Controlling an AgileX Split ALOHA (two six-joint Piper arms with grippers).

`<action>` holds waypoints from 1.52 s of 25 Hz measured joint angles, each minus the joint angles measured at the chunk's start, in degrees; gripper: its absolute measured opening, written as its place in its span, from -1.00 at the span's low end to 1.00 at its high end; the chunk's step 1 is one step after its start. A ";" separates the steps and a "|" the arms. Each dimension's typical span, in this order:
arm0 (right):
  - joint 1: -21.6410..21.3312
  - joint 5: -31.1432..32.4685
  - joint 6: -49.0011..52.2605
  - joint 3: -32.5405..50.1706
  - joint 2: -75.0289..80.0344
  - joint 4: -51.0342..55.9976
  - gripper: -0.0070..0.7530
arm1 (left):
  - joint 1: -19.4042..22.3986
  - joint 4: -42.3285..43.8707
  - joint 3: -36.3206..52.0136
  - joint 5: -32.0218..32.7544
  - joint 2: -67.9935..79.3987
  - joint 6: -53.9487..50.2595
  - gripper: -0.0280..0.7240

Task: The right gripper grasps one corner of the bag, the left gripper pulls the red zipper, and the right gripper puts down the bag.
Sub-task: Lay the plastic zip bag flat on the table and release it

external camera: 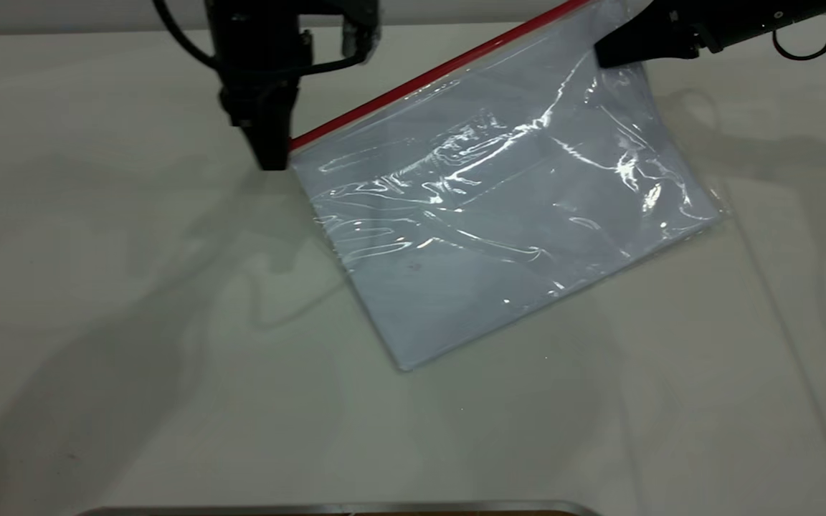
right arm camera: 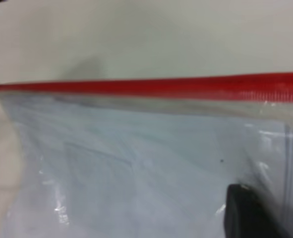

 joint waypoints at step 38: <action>-1.69 4.90 47.65 -0.30 -55.44 -30.48 0.58 | 0.80 11.71 -12.51 1.36 -34.46 -54.17 0.42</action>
